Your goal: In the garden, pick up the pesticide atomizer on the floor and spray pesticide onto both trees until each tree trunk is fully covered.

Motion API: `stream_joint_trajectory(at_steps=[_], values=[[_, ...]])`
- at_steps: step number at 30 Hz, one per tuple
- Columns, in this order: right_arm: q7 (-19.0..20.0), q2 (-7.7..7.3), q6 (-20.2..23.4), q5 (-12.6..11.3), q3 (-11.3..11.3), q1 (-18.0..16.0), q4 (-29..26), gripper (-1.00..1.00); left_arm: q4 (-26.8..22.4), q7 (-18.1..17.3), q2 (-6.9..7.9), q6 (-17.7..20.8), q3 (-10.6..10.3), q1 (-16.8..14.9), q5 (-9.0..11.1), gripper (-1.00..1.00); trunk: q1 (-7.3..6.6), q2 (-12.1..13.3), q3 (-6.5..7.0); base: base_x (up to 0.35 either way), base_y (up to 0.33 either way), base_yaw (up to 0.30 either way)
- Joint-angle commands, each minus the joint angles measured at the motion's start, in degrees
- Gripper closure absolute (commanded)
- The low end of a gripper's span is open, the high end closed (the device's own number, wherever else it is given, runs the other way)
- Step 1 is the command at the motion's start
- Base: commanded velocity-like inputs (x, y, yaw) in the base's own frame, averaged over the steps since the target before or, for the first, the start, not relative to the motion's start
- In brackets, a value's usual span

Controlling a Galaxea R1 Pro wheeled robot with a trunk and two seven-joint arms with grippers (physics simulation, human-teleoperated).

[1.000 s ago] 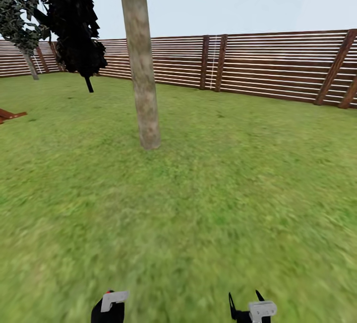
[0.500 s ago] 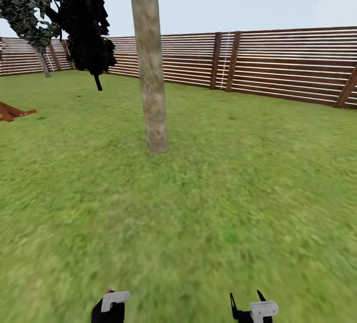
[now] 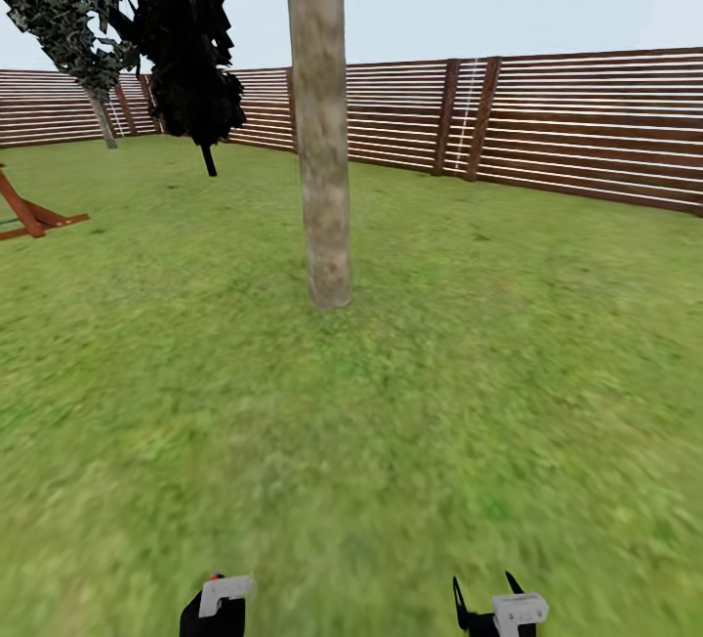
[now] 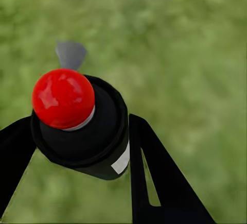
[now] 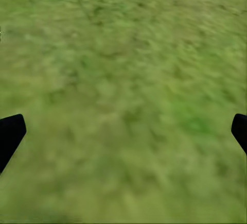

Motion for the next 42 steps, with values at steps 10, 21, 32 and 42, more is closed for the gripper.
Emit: stream_joint_trajectory(at_steps=[10, 21, 32, 42], values=[[-0.1, -0.09, 0.0, -0.1, -0.1, 0.0, -0.1, -1.0, 0.1, 0.0, 0.0, 0.0, 0.0, 0.0, -0.1, 1.0, 0.0, 0.0, 0.0, 0.289, 0.191, 0.0], [0.0, -0.09, -0.2, 0.0, -0.1, 0.0, 0.0, -1.0, -0.1, 0.0, 0.0, 0.0, -0.1, 0.0, -0.1, 1.0, 0.0, 0.0, -0.03, 0.29, 0.186, 0.0], [0.1, -0.08, -0.1, 0.0, -0.1, 0.0, 0.0, -1.0, 0.1, 0.0, 0.0, 0.0, -0.1, 0.0, -0.1, 1.0, 0.0, 0.0, -0.03, 0.304, 0.143, -0.062], [0.1, -0.02, -0.1, 0.1, 0.0, 0.0, 0.1, -1.0, 0.1, 0.0, 0.0, 0.0, -0.1, 0.0, -0.1, 1.0, 0.0, 0.0, -0.03, 0.301, 0.163, -0.182]])
